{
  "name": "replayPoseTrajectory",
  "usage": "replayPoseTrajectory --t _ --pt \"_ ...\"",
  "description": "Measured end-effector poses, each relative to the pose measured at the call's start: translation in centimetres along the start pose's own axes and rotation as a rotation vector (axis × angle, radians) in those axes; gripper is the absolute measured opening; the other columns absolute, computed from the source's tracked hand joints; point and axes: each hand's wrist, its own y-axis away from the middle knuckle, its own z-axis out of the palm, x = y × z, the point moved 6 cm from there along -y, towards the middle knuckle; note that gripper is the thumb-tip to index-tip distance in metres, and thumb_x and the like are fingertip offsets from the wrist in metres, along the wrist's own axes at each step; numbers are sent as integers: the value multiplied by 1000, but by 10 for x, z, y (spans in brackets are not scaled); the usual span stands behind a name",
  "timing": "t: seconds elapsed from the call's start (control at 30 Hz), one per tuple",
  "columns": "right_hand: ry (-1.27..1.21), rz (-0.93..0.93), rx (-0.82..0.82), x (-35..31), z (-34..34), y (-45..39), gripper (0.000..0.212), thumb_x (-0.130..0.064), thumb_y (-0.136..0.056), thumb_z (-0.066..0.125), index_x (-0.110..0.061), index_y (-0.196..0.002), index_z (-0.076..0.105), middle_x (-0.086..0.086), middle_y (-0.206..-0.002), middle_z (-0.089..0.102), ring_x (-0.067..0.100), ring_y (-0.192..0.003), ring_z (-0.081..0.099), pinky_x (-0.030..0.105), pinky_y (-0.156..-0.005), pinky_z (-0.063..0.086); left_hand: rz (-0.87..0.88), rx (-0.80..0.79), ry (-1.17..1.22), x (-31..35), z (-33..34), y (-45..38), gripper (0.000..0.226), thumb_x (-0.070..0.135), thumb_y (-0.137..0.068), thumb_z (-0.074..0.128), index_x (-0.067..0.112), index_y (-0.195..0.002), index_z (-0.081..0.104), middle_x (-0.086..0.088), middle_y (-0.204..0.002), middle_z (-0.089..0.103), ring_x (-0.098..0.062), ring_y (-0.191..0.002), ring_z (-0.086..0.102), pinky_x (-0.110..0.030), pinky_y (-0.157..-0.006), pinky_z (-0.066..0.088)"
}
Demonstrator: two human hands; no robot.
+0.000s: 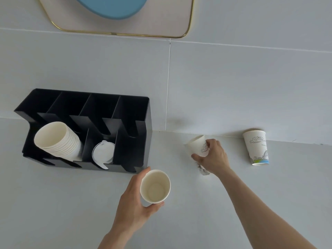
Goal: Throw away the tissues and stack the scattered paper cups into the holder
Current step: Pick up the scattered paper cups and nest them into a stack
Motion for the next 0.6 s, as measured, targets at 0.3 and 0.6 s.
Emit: replayPoseTrajectory --t 0.3,0.6 --pt "-588 -309 -2 -101 -36 115 97 -32 -75 86 -35 -151 26 -13 -131 56 10 -111 60 26 -85 55 40 -39 1 3 -6 -2 97 49 -56 89 50 -137 35 32 -133 46 9 -118 49 -21 -91 46" --pt "-401 -381 -90 -111 28 177 103 -41 -70 85 -36 -151 22 -17 -142 47 6 -125 51 31 -102 49 34 -71 68 1 -21 13 92 51 -54 89 51 -129 36 32 -125 54 8 -112 55 -16 -82 47"
